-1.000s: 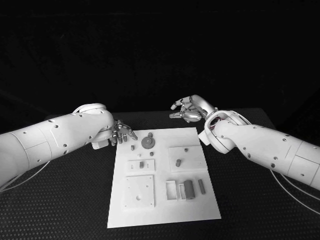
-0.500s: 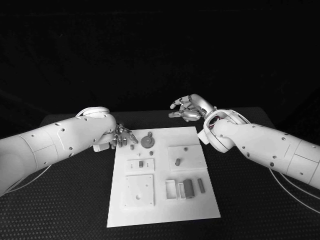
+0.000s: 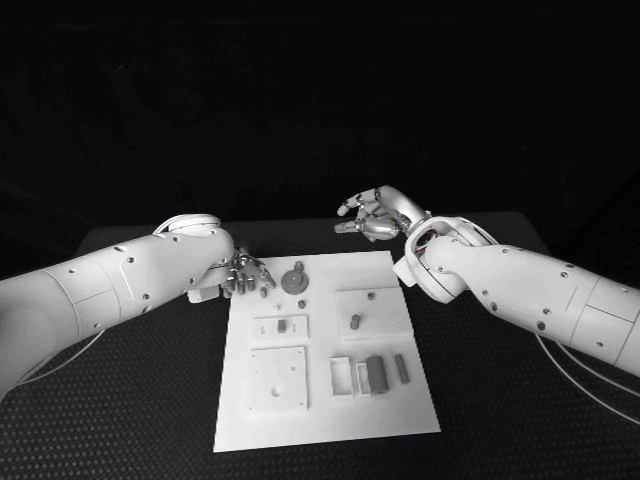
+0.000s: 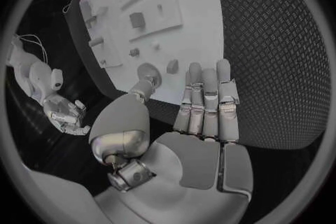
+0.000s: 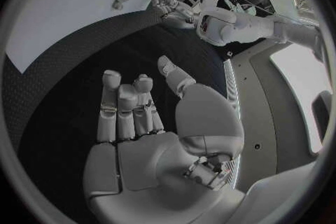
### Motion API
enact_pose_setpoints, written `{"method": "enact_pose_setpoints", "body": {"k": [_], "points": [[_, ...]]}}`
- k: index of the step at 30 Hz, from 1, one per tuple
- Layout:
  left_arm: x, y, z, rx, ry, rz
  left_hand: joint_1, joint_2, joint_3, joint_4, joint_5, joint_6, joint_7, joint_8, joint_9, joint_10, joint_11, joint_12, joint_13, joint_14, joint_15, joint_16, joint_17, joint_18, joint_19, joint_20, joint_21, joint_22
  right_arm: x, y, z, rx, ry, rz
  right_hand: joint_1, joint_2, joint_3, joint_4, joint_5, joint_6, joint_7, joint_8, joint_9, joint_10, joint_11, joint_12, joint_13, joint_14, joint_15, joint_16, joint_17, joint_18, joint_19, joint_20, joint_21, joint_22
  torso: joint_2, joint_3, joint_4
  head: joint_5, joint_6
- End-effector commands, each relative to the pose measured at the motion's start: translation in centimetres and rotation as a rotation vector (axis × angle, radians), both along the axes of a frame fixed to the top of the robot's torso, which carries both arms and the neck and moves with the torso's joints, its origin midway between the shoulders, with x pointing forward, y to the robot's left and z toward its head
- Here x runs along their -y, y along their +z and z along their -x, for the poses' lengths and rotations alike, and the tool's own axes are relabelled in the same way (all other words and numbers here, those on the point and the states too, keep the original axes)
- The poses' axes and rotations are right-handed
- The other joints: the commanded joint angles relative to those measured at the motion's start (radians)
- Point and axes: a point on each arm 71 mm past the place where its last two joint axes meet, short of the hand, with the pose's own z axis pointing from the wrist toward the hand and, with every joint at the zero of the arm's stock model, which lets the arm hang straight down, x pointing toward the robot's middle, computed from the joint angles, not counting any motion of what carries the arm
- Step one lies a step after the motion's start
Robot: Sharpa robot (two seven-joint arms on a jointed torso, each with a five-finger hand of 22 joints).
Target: Assemble the parts on the task board
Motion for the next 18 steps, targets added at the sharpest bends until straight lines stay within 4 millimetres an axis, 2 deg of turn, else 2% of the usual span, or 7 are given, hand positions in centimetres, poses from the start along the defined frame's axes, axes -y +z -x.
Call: {"method": "enact_pose_setpoints", "body": {"k": [1, 5, 7, 18], "points": [[0.34, -0.1, 0.06, -0.011, -0.027, 0.001, 0.008, 0.02, 0.003, -0.012, 0.008, 0.018, -0.001, 0.009, -0.002, -0.005, -0.005, 0.006, -0.002, -0.002, -0.003, 0.007, -0.003, -0.014, 0.0, 0.0, -0.005, 0.003, -0.17, 0.02, 0.05, -0.002, 0.013, 0.003, -0.002, 0.009, -0.005, -0.001, -0.003, -0.019, 0.026, -0.005, -0.002, -0.002, 0.007, 0.004, -0.001, 0.005, -0.001, 0.002, -0.001, 0.013, 0.004, -0.004, -0.005, 0.007, -0.001, 0.001, 0.0009, 0.0, -0.001], [0.35, -0.22, 0.07, -0.009, -0.026, 0.004, 0.029, 0.027, 0.016, -0.031, 0.022, 0.034, -0.006, 0.017, -0.005, -0.009, -0.008, 0.006, -0.005, -0.005, -0.002, 0.007, -0.007, -0.015, -0.001, 0.001, -0.008, 0.007, -0.22, 0.02, 0.06, -0.002, 0.014, 0.003, -0.002, 0.009, -0.005, -0.001, -0.003, -0.019, 0.026, -0.005, -0.002, -0.002, 0.007, 0.004, -0.001, 0.005, -0.001, 0.002, -0.001, 0.013, 0.004, -0.004, -0.005, 0.007, -0.001, 0.0007, 0.0014, -0.001, -0.002], [0.39, -0.27, 0.06, -0.008, -0.027, 0.006, 0.035, 0.022, 0.035, -0.025, 0.015, 0.041, -0.007, 0.02, -0.008, -0.008, -0.009, 0.008, -0.007, -0.004, -0.001, 0.008, -0.009, -0.015, 0.001, 0.001, -0.009, 0.009, -0.22, 0.02, 0.06, -0.002, 0.014, 0.003, -0.002, 0.009, -0.005, -0.001, -0.003, -0.019, 0.026, -0.005, -0.002, -0.002, 0.007, 0.004, -0.001, 0.005, -0.001, 0.002, -0.001, 0.013, 0.004, -0.004, -0.005, 0.007, -0.001, 0.0005, 0.0011, -0.001, -0.002], [0.61, -0.31, 0.03, -0.002, -0.031, 0.024, 0.053, 0.046, 0.056, -0.038, 0.014, 0.065, -0.014, 0.031, -0.013, -0.005, -0.013, 0.014, -0.008, 0.0, -0.002, 0.014, -0.011, -0.015, 0.005, 0.002, -0.008, 0.017, -0.26, 0.0, 0.04, -0.003, 0.014, 0.003, -0.002, 0.009, -0.005, 0.0, -0.003, -0.019, 0.026, -0.005, -0.002, -0.002, 0.007, 0.004, -0.002, 0.005, -0.001, 0.002, -0.001, 0.013, 0.004, -0.004, -0.005, 0.007, -0.002, 0.0005, 0.001, -0.001, -0.003]]}}
